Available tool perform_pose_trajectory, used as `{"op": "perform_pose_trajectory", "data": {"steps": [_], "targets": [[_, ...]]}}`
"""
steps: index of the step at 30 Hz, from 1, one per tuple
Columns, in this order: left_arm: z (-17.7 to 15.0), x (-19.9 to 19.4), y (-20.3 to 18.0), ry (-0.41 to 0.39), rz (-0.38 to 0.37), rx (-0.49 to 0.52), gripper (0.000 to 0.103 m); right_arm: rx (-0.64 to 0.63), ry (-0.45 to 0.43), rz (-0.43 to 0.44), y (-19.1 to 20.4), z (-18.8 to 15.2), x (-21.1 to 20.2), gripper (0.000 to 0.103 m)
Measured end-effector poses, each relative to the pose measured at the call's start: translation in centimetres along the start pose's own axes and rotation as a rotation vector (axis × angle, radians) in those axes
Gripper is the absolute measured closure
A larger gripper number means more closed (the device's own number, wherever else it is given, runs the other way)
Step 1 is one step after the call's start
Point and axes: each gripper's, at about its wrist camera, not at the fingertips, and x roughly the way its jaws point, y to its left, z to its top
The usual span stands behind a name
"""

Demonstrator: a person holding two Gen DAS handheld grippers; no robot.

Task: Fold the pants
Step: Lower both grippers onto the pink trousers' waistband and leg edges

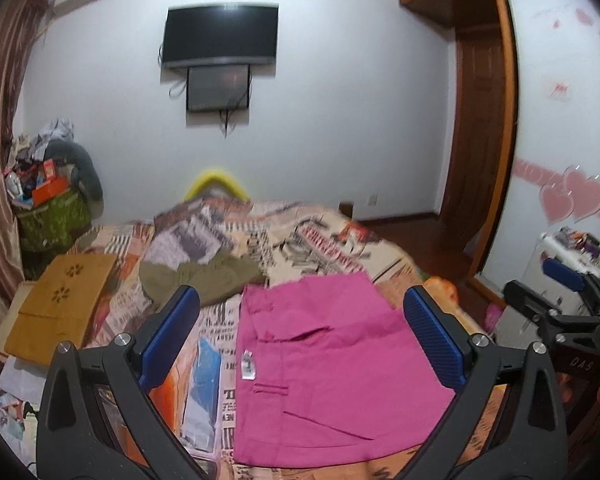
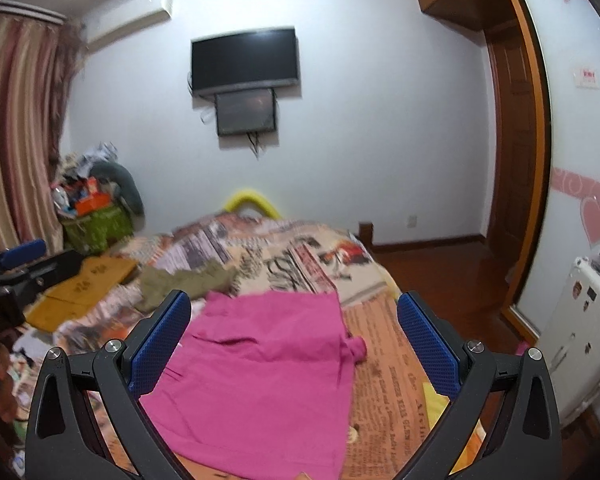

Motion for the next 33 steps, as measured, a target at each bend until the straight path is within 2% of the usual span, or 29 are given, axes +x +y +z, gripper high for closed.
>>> {"op": "perform_pose_trajectory", "data": {"steps": [5, 10, 17, 22, 23, 25, 26, 30, 33], "targets": [[-1.8, 5.6, 1.2, 0.119, 0.042, 0.023, 0.000, -0.004, 0.119, -0.029, -1.9, -2.0, 4.2, 0.000], [-4.0, 10.8, 2.7, 0.234, 0.052, 0.029, 0.000, 0.027, 0.228, -0.028, -3.7, -3.7, 7.5, 0.000], [-6.2, 17.5, 5.4, 0.367, 0.015, -0.006, 0.000, 0.056, 0.354, -0.012, -5.9, -5.5, 11.5, 0.001], [-7.4, 21.5, 6.7, 0.469, 0.016, -0.001, 0.019, 0.065, 0.423, 0.020, -7.0, -6.6, 14.1, 0.003], [-7.7, 22.2, 6.8, 0.485, 0.014, 0.006, 0.021, 0.065, 0.437, 0.024, -7.0, -6.7, 14.7, 0.006], [-7.9, 23.1, 7.0, 0.507, 0.009, 0.019, 0.032, 0.052, 0.468, 0.036, -7.0, -7.1, 15.9, 0.020], [-8.1, 23.6, 6.9, 0.521, 0.005, 0.027, 0.038, 0.041, 0.482, 0.039, -7.1, -7.2, 16.7, 0.021], [-8.6, 25.5, 7.0, 0.590, -0.046, 0.003, 0.043, 0.032, 0.519, 0.069, -7.3, -8.1, 17.9, 0.021], [-9.2, 26.4, 7.0, 0.634, -0.069, -0.017, 0.048, 0.048, 0.559, 0.101, -7.5, -8.8, 18.9, 0.033]]}}
